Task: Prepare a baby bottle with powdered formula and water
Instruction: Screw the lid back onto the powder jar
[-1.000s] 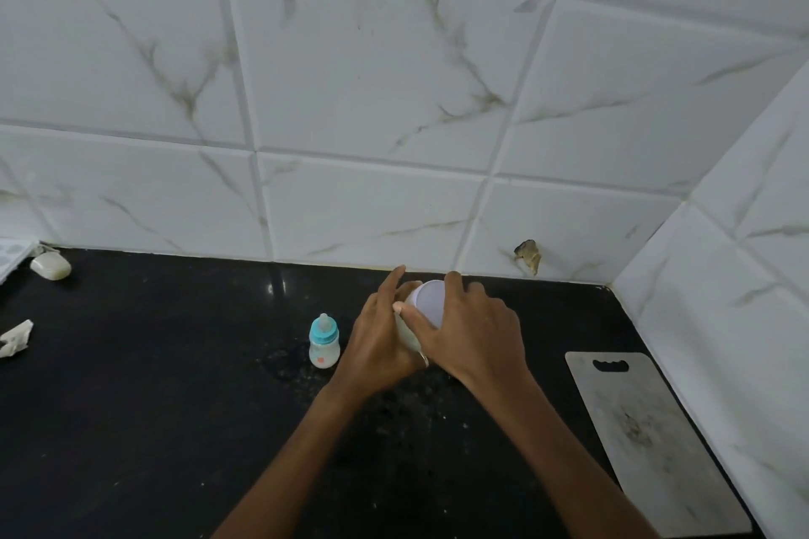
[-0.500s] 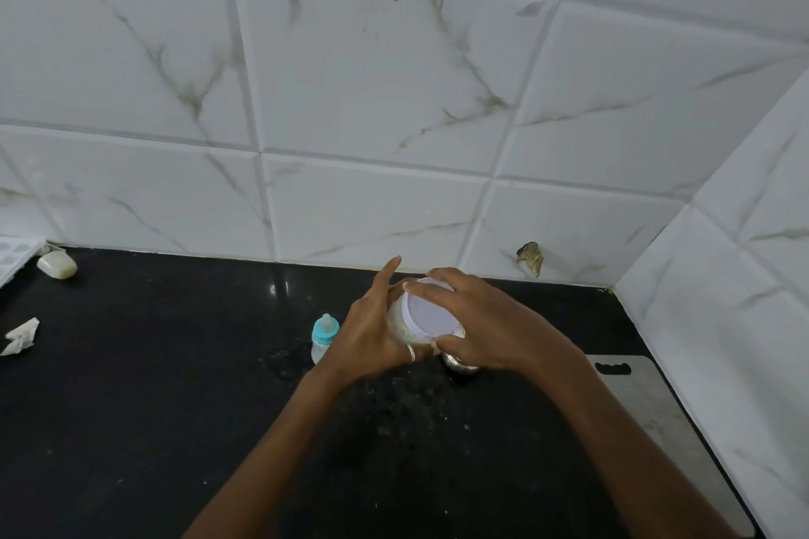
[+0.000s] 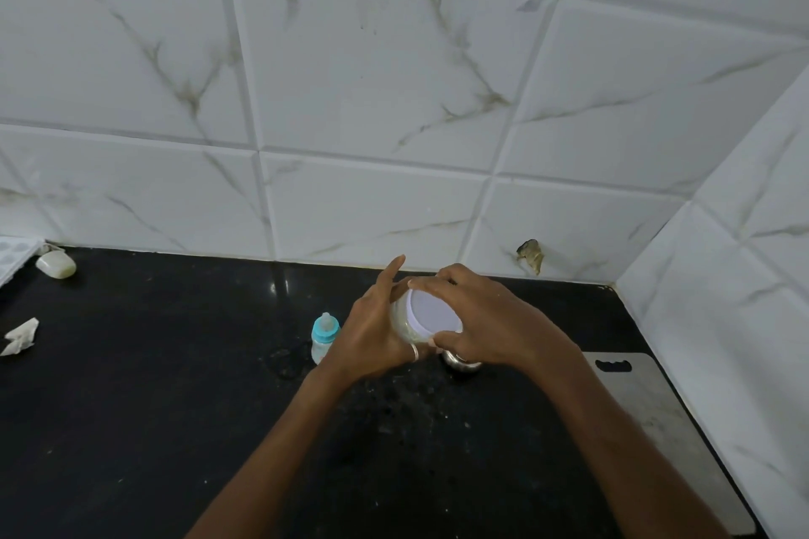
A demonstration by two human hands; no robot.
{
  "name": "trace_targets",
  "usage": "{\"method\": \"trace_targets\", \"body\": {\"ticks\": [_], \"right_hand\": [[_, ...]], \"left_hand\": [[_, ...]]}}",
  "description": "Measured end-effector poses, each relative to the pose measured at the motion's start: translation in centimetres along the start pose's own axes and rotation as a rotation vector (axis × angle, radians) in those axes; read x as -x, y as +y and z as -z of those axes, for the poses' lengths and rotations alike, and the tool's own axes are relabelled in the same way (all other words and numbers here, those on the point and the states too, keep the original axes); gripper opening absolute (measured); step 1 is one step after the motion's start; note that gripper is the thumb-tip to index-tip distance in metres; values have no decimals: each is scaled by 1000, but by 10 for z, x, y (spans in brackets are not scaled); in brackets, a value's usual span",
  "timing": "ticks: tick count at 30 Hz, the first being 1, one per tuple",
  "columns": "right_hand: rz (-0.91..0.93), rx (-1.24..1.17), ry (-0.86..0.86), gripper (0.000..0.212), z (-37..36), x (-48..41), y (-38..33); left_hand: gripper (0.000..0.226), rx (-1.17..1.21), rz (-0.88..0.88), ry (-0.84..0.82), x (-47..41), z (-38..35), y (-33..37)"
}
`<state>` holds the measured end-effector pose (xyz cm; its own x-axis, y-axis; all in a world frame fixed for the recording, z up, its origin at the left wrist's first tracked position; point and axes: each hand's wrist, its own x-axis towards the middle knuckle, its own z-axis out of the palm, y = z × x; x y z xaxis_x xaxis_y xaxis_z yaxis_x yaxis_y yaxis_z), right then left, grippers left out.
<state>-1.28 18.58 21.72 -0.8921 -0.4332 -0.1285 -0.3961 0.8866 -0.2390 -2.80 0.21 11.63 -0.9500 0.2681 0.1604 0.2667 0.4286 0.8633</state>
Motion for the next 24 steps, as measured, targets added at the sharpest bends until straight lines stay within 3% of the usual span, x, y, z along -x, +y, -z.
{"method": "trace_targets", "body": {"ticks": [9,12,16,19,24], "right_hand": [[-287,94,202,78,-12,3,-28],[-337,119,196,85,-14,4,-28],[-77,-19,82,81,-5,8,-11],[101,7,-26,87,-4,3,6],[129,62,14,78,-6,-4,10]], "left_hand": [[126,-23,-1,124,5,-15,1],[126,-59,-30,108,4,-13,1],[129,-55,-16,46,0,-5,-2],[129,-52,-34,-1,-5,2,-5],[131,-64,-68,-18,-11,9,-4]]}}
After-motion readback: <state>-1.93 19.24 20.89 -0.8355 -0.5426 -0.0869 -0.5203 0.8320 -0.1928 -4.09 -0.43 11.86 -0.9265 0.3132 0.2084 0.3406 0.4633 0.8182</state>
